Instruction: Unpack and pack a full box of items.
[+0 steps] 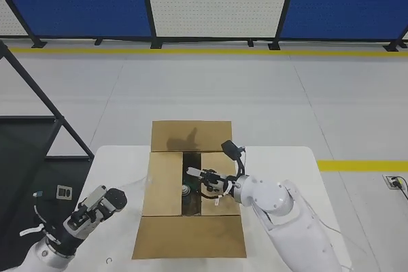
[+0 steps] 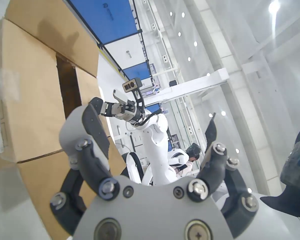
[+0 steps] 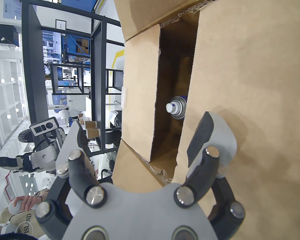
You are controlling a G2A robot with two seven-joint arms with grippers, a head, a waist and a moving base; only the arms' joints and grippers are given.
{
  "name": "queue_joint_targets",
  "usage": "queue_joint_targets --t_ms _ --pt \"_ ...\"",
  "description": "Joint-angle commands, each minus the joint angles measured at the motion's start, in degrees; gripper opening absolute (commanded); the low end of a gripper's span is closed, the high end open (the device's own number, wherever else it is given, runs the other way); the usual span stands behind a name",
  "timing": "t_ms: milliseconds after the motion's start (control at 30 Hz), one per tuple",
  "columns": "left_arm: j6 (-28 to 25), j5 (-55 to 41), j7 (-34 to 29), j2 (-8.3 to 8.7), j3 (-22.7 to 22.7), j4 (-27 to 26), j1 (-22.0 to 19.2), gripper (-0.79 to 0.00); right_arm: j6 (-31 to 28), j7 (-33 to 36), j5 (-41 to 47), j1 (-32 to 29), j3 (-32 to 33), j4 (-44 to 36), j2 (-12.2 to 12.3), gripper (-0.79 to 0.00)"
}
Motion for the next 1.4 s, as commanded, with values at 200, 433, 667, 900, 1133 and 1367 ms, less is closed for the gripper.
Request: queue_joint_targets --t_ms 200,433,667,900,1133,1367 --pt "0.09 0.07 -0.09 0.01 0.06 0.03 -0.1 0.0 -0.46 -0.94 0.35 -0.44 -0.12 -0.08 0.05 0.0" --pt "0.09 0.07 -0.09 0.01 0.06 0.03 -0.1 0.0 -1.62 -1.02 1.51 -0.47 0.26 -1.53 0.14 0.0" --pt "0.09 0.07 -0.09 0.01 0.06 0.03 -0.1 0.0 -1.62 -1.02 1.51 -0.47 0.26 -1.53 0.14 0.0" --pt "0.18 0.11 0.06 0.0 0.09 0.01 -0.07 0.0 -1.81 -1.18 1.68 -0.72 0.24 -1.59 0.13 0.0" --pt "1.76 1.44 0.72 0.21 0.43 1.93 -5.0 0.0 -3.25 0.28 3.34 -4.8 2.08 -9.12 0.85 0.0" --pt "3.32 3.25 -4.75 0.85 3.72 10.43 -17.15 0.0 -2.49 4.22 4.0 -13.59 6.47 -22.39 2.51 0.0"
